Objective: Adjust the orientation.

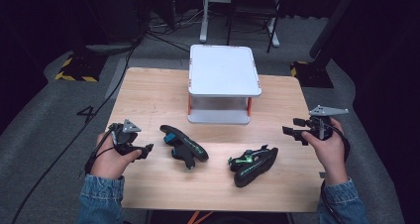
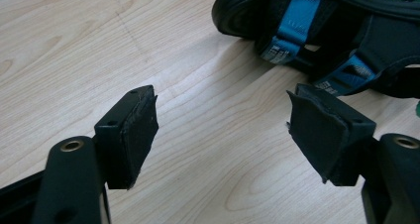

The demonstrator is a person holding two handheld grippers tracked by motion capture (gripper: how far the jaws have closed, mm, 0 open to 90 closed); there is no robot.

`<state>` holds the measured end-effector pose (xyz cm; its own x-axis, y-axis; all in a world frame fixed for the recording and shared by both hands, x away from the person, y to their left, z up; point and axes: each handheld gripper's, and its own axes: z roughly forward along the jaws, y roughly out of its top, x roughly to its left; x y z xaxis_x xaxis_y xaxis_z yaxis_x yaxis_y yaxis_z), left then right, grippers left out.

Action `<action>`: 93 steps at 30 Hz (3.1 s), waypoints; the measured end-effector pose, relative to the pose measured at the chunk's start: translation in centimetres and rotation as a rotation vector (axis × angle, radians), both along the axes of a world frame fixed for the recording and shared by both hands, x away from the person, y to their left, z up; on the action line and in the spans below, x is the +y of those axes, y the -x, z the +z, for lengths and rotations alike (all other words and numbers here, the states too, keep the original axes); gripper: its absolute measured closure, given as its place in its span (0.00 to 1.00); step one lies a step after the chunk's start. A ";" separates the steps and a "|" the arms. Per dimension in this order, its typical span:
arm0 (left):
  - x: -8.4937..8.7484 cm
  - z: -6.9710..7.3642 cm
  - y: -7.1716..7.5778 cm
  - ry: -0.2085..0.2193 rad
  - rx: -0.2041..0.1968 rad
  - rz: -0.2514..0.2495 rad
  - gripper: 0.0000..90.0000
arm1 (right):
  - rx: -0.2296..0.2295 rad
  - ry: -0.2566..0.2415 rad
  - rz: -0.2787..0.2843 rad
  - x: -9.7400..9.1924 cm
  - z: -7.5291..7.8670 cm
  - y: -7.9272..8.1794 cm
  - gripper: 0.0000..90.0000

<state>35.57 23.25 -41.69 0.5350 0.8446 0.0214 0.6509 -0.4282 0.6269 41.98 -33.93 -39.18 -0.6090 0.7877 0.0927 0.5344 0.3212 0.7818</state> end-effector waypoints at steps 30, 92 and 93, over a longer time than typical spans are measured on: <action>-5.0 -1.7 -0.1 0.012 0.086 -0.288 0.33 | 0.025 0.015 0.006 0.5 -0.5 0.1 0.37; -6.8 -2.6 -3.2 0.136 -0.020 -0.367 0.72 | 0.061 0.041 -0.007 -0.1 -1.5 1.1 0.35; -6.9 -2.7 -3.5 0.151 -0.024 -0.367 0.72 | 0.064 0.042 -0.019 -0.4 -1.6 1.4 0.35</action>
<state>39.08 16.36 -44.42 0.8028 0.5918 -0.0724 0.4563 -0.5317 0.7136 40.53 -34.32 -40.75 -0.5882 0.8028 0.0976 0.5893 0.3429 0.7315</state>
